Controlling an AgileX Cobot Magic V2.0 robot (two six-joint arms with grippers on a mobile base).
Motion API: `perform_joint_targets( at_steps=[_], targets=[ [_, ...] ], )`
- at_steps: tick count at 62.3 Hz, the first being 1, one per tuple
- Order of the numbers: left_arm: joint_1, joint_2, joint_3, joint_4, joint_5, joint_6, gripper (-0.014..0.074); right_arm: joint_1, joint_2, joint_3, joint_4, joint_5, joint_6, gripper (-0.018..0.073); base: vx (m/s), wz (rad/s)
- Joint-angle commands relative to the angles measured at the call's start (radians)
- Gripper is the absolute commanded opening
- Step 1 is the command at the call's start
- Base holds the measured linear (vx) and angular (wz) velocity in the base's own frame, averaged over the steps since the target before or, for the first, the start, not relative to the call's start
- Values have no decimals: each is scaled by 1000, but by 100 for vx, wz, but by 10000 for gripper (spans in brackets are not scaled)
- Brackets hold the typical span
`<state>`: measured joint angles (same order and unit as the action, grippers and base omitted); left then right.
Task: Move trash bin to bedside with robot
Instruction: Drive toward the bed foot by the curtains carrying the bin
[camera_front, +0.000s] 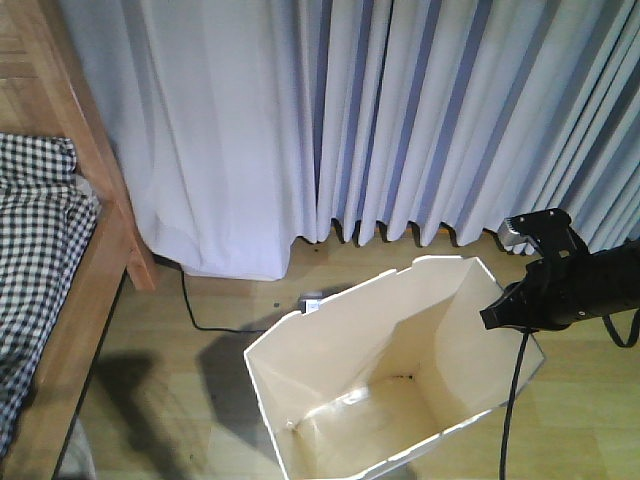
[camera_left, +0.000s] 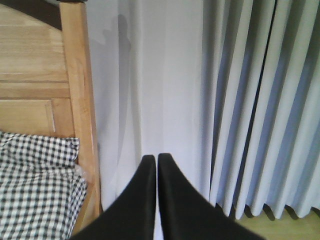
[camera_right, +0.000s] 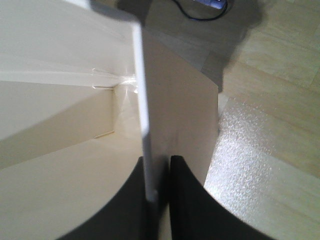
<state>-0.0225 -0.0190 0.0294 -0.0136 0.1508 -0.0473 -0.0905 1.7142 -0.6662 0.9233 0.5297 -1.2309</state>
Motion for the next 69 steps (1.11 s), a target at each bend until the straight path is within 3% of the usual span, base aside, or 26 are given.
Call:
perform_joint_targets(
  at_steps=[1, 69],
  targets=[
    [-8, -10, 27, -3, -78, -9, -6, -1, -48, -31, 99, 93, 28, -6, 20, -4],
    [-8, -10, 27, -3, -78, -9, -6, -1, -48, -31, 99, 93, 28, -6, 7, 0]
  ],
)
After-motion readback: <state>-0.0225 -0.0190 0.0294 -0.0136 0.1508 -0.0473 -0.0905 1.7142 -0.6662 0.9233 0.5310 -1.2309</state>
